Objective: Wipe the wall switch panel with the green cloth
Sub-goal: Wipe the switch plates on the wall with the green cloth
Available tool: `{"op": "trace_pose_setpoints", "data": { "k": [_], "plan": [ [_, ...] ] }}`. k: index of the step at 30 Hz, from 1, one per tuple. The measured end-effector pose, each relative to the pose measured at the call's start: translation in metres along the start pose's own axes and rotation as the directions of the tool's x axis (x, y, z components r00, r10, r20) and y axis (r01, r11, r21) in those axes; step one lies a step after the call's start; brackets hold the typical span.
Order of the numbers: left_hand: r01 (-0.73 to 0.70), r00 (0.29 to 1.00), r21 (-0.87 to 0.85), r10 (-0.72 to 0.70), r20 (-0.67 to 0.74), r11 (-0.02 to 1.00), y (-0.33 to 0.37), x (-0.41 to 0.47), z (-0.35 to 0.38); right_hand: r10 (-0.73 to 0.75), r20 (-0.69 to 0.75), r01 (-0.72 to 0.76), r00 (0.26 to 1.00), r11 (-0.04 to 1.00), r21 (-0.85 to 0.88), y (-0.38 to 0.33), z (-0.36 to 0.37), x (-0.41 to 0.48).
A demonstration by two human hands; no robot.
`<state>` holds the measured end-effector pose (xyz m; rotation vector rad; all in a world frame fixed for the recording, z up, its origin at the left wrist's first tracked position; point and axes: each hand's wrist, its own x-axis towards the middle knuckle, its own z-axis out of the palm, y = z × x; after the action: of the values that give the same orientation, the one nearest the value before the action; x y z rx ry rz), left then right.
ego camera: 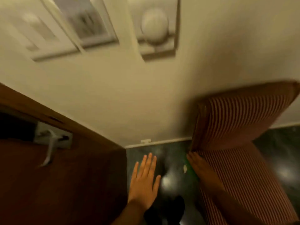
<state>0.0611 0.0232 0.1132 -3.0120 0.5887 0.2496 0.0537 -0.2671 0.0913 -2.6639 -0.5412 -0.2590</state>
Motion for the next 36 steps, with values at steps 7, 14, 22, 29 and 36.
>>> {"op": "trace_pose_setpoints", "data": {
  "k": [7, 14, 22, 29, 36],
  "plan": [
    [0.156, 0.878, -0.101, -0.184, -0.443, 0.983, -0.059, 0.048, -0.15, -0.054, -0.071, 0.042, 0.996, 0.984, -0.172, -0.083, -0.088, 0.122],
    [0.095, 0.602, -0.286, -0.284, -0.747, 0.953, -0.127, 0.097, -0.301, -0.069, -0.388, 0.089, 0.919, 0.995, 0.034, -0.143, -0.165, 0.231],
    [0.051, 0.304, -0.131, -0.14, -0.942, 0.99, -0.189, 0.167, -0.419, -0.136, -0.673, 0.149, 0.727, 0.988, -0.039, -0.173, -0.165, 0.31],
    [0.109, 0.156, -0.071, -0.088, -0.984, 0.991, -0.208, 0.199, -0.437, -0.122, -0.719, -0.027, 0.684, 0.981, -0.192, -0.163, -0.125, 0.345],
    [0.093, 0.099, -0.072, -0.081, -0.992, 0.993, -0.207, 0.197, -0.437, -0.17, -0.726, 0.077, 0.666, 0.984, -0.159, -0.155, -0.116, 0.346]
  ]
}}
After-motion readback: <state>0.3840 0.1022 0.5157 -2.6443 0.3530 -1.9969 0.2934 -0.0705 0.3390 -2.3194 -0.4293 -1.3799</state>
